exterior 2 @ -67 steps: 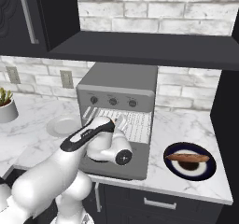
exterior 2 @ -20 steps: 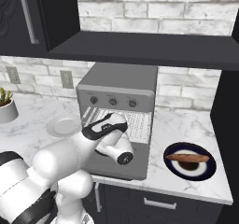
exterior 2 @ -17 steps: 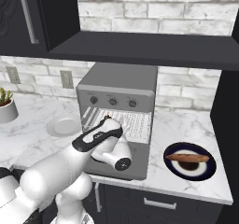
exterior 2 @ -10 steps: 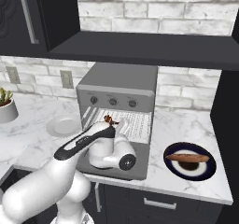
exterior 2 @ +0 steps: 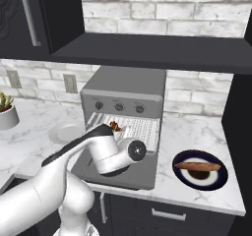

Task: Open the toaster oven door. Place the baguette on the top rack in the toaster oven and place the chicken drumstick on the bottom rack.

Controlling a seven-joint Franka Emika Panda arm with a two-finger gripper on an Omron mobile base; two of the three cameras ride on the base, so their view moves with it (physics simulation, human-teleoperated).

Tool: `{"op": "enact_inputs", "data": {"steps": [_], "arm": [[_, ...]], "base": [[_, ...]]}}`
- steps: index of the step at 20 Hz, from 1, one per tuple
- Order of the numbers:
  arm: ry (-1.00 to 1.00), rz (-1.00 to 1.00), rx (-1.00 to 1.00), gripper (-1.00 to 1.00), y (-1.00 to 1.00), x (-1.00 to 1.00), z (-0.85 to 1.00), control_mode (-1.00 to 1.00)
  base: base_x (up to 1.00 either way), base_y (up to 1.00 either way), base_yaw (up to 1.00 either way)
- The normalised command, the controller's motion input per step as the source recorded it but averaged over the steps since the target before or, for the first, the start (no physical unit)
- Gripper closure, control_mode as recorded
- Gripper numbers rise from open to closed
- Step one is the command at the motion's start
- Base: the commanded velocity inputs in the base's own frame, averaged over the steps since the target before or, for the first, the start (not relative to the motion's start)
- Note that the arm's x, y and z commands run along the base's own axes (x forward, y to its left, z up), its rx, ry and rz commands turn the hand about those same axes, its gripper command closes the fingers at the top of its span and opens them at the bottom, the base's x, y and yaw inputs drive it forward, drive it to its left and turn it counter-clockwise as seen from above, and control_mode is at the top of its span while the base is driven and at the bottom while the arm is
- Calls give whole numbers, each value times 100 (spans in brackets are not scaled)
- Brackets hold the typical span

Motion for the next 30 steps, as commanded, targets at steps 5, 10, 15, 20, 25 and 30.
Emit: {"op": "enact_inputs", "data": {"steps": [5, 10, 15, 20, 25, 30], "arm": [[14, 15, -13, -100, 0, -24, 71, -100], [14, 9, -19, -100, 5, -12, 98, -100], [7, 14, -22, -100, -7, -57, 72, -100], [12, 13, -18, -100, -6, -84, 29, -100], [0, 4, -15, -100, -55, -35, 62, -100], [2, 0, -10, -100, -96, 43, 1, -100]], "base": [[0, 0, 0], [0, 0, 0], [0, 0, 0], [0, 0, 0], [0, 0, 0], [0, 0, 0]]}}
